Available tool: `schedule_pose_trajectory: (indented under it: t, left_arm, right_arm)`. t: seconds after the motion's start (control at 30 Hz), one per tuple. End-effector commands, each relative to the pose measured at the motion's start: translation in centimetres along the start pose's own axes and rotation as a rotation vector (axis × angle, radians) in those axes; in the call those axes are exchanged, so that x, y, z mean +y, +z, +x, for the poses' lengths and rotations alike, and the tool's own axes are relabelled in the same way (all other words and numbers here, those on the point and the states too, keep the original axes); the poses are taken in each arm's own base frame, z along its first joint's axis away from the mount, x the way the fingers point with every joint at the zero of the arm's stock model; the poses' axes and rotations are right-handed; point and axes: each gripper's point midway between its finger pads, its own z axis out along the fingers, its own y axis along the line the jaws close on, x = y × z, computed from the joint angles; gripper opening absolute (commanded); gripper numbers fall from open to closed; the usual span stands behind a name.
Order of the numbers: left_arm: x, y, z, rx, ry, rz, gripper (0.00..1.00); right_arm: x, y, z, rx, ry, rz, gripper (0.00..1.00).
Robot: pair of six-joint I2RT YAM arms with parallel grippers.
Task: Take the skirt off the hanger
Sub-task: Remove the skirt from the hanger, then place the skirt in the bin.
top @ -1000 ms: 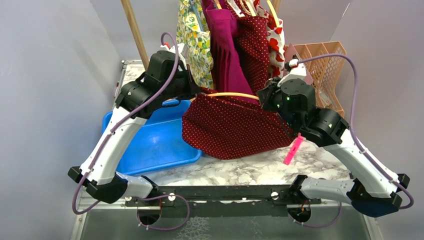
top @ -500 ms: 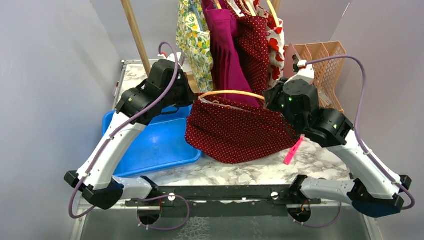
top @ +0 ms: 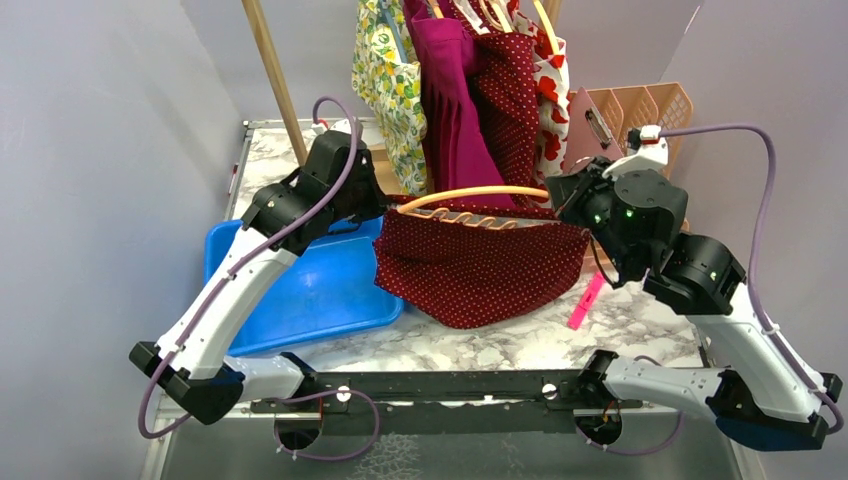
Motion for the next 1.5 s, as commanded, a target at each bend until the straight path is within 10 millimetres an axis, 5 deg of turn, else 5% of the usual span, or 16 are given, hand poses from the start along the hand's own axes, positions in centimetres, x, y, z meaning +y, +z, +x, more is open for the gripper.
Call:
schedule_pose_trajectory:
  t: [0.0, 0.2, 0.5, 0.7, 0.9, 1.17, 1.47]
  left_arm:
    - [-1.8, -1.2, -2.2, -0.107, -0.010, 0.138, 0.00]
    - [-4.5, -1.4, -1.6, -0.098, -0.007, 0.305, 0.00]
    - [-7.7, -1.5, -0.5, -0.046, 0.000, 0.503, 0.00]
    - [-7.3, -1.6, -1.2, -0.085, -0.013, 0.474, 0.00]
    - [-4.1, -3.9, -5.6, -0.258, -0.043, 0.259, 0.00]
    - [-0.9, -12.1, -12.0, -0.515, 0.031, 0.072, 0.00]
    - [2.8, -18.8, -16.7, -0.688, 0.136, -0.174, 0.00]
  right_arm:
    - [-0.1, 0.6, -0.3, -0.008, -0.038, 0.017, 0.01]
    - [8.5, 0.8, -1.1, 0.065, 0.132, -0.294, 0.01]
    - [16.4, -1.5, -2.4, 0.139, 0.281, -0.656, 0.01]
    - [20.0, -5.2, -6.5, 0.068, 0.340, -0.911, 0.01]
    - [17.3, -5.2, -9.4, -0.056, 0.262, -0.766, 0.01]
    - [8.7, -3.4, -9.5, -0.158, 0.134, -0.380, 0.01]
    - [7.4, -3.4, -10.0, -0.183, 0.059, -0.323, 0.01]
